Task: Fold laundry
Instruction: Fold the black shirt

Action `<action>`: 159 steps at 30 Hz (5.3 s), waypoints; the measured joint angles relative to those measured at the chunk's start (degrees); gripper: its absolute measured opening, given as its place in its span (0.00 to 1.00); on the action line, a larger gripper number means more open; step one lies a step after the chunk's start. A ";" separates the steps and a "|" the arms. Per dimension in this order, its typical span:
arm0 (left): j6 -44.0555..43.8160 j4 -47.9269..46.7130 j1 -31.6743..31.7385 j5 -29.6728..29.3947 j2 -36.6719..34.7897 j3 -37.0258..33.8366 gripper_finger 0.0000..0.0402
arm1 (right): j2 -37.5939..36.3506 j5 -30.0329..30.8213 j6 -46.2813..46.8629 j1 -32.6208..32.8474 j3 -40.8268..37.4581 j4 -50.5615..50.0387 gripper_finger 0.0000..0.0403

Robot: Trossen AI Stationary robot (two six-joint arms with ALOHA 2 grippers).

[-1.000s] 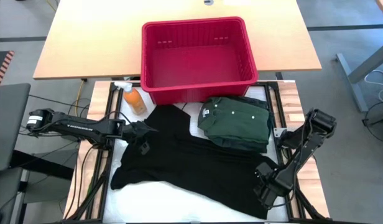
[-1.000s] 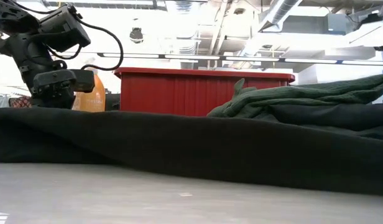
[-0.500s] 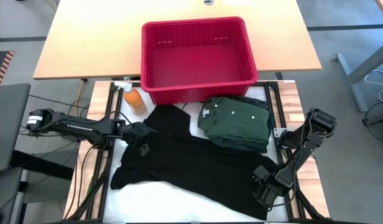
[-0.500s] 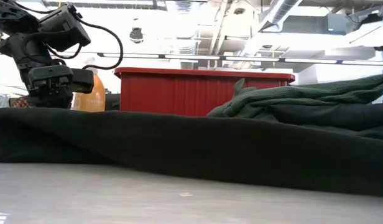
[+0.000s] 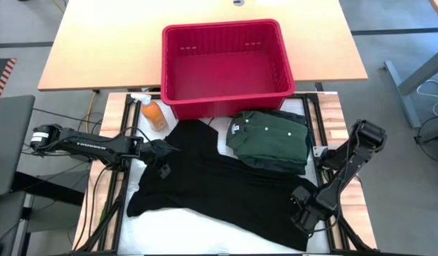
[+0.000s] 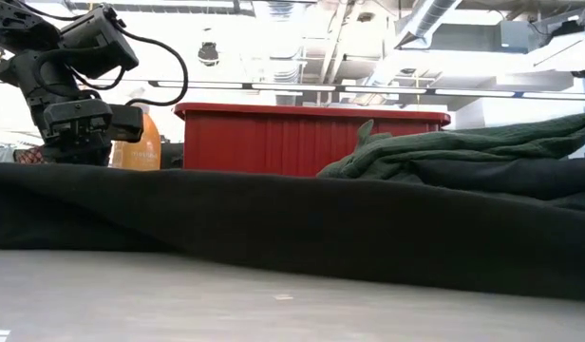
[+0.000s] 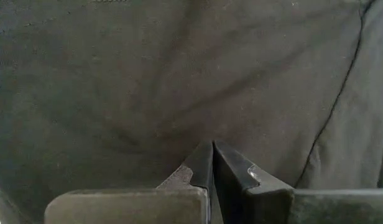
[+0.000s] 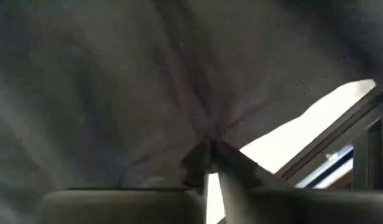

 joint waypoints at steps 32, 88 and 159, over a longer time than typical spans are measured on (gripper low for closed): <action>0.17 -0.05 0.00 0.00 -0.02 0.02 0.00 | 3.51 -2.97 -3.39 -0.71 0.00 1.14 0.10; 56.10 -8.69 6.94 4.76 42.27 41.89 0.53 | -5.80 -2.51 -6.32 -1.12 4.31 -0.39 0.04; 30.18 -18.46 11.01 5.16 45.21 47.78 0.56 | -5.78 2.25 -7.83 0.36 4.26 6.11 0.05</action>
